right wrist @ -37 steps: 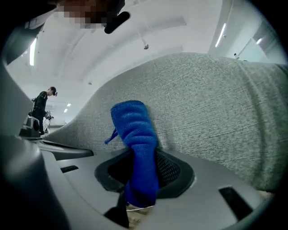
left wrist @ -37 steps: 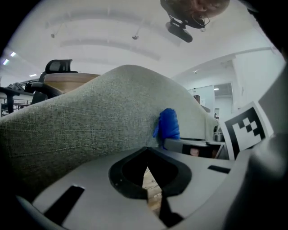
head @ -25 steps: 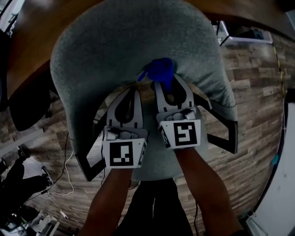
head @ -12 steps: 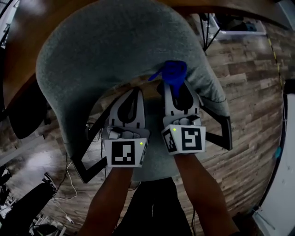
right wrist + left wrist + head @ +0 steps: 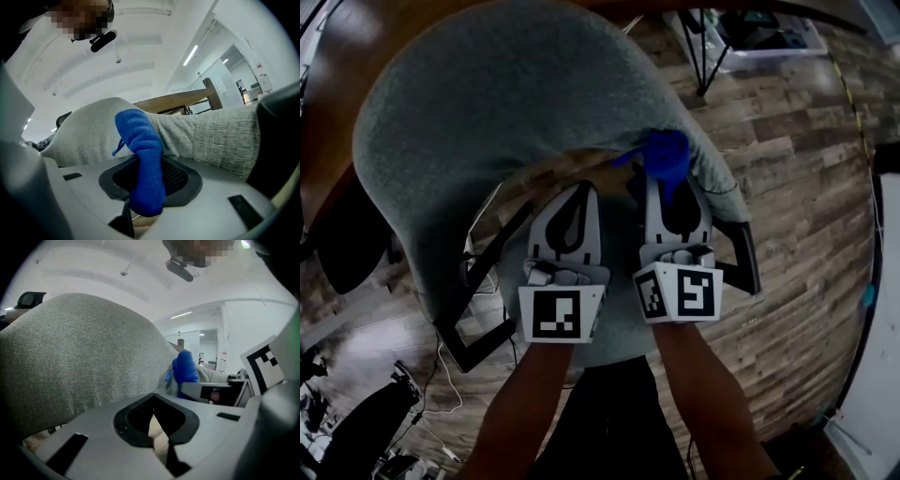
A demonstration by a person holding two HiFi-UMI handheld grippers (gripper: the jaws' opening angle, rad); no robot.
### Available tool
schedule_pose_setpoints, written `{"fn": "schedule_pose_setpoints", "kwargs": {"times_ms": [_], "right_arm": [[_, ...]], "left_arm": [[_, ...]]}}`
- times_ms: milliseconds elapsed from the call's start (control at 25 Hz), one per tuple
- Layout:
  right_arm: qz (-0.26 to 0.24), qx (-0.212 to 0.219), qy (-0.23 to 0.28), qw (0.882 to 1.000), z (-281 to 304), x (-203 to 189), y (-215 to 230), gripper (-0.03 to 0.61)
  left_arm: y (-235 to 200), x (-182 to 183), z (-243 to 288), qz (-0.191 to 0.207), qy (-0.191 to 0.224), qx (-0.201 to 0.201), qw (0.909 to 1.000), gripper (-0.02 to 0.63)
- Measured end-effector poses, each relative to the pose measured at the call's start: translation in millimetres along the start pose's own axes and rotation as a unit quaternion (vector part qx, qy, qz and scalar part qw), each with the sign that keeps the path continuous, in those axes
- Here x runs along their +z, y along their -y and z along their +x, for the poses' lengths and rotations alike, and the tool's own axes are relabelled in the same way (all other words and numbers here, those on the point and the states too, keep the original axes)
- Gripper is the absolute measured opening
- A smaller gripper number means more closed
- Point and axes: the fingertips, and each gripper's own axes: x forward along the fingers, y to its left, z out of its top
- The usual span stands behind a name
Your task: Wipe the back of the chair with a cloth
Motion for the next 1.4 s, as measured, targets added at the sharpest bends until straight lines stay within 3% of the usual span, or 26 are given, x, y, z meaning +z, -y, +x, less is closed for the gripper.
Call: {"fn": "schedule_pose_setpoints", "kwargs": {"times_ms": [400,680,920,1160,1280,1400], "right_arm": [[0.005,-0.024,-0.01,1.0,-27,0,14,0.123],[-0.039,0.008,-0.009,0.999,-45,24,-10,0.124],[-0.038,0.037,-0.033,0.998,-90,57,-47,0.124],[-0.039,0.088,-0.022,0.995,-133,126,-112,0.123],[-0.045,0.098,-0.036,0.994,-175,150,-139,0.123],[-0.053,0.125,-0.019,0.991,-184,183,-156,0.124]], "left_arm": [[28,4,-7,0.004,-0.004,-0.018,0.9998,0.002],[18,15,-30,0.013,-0.009,-0.002,0.9999,0.002],[13,57,-85,-0.019,-0.007,0.01,0.9997,0.002],[-1,132,-142,-0.006,0.015,0.021,0.9996,0.002],[-3,162,-190,-0.041,0.02,0.042,0.9981,0.002],[-14,195,-211,-0.076,0.053,0.068,0.9934,0.002]]}}
